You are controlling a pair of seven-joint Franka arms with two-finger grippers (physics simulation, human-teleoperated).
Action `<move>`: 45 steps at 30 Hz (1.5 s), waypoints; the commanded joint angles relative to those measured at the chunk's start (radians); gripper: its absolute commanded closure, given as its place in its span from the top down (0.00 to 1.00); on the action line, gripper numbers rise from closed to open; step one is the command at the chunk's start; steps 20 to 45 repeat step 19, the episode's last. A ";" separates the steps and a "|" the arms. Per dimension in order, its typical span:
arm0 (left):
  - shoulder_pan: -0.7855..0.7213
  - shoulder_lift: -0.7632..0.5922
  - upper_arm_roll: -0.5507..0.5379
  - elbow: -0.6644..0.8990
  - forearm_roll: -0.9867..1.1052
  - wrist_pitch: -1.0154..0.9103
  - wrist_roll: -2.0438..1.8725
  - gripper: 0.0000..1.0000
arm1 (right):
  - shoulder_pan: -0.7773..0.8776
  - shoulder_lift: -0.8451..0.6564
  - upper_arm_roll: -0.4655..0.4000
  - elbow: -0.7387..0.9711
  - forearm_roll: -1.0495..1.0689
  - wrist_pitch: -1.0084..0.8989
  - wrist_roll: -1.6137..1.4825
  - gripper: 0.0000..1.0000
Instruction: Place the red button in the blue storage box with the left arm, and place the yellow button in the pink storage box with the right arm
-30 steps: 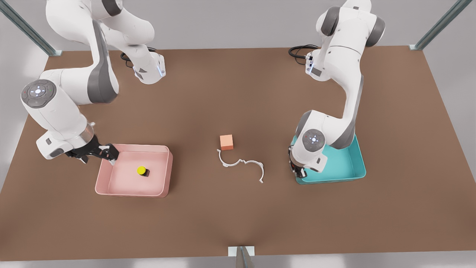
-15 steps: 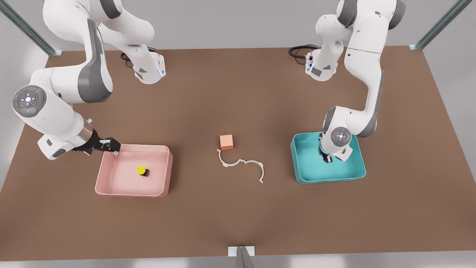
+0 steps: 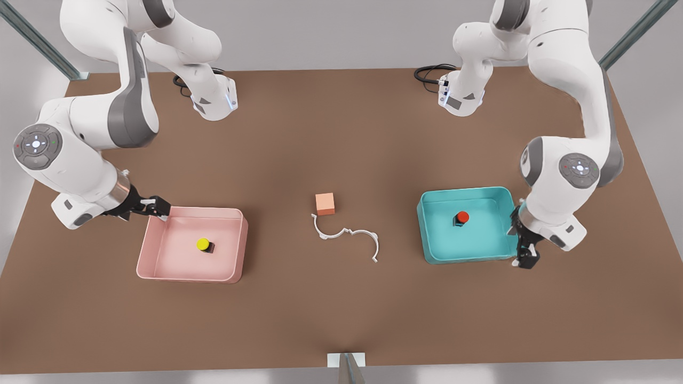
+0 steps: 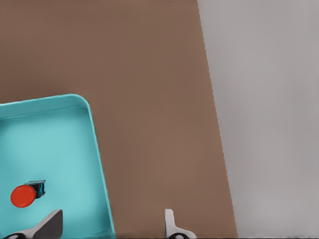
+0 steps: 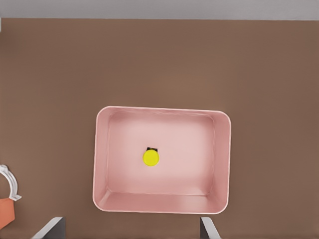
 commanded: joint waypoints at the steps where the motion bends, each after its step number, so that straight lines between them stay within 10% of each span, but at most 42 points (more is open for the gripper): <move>1: 0.015 -0.004 0.003 0.113 -0.046 -0.370 1.379 1.00 | -0.002 -0.001 -0.002 0.003 0.002 -0.003 -0.021 1.00; 6: 0.119 -0.202 -0.056 -0.032 -0.044 -0.414 1.415 1.00 | -0.011 0.000 0.006 0.001 0.002 0.000 -0.016 1.00; 45: 0.114 -0.178 -0.056 -0.024 -0.043 -0.411 1.435 1.00 | -0.011 0.000 0.004 0.001 0.002 0.002 -0.018 1.00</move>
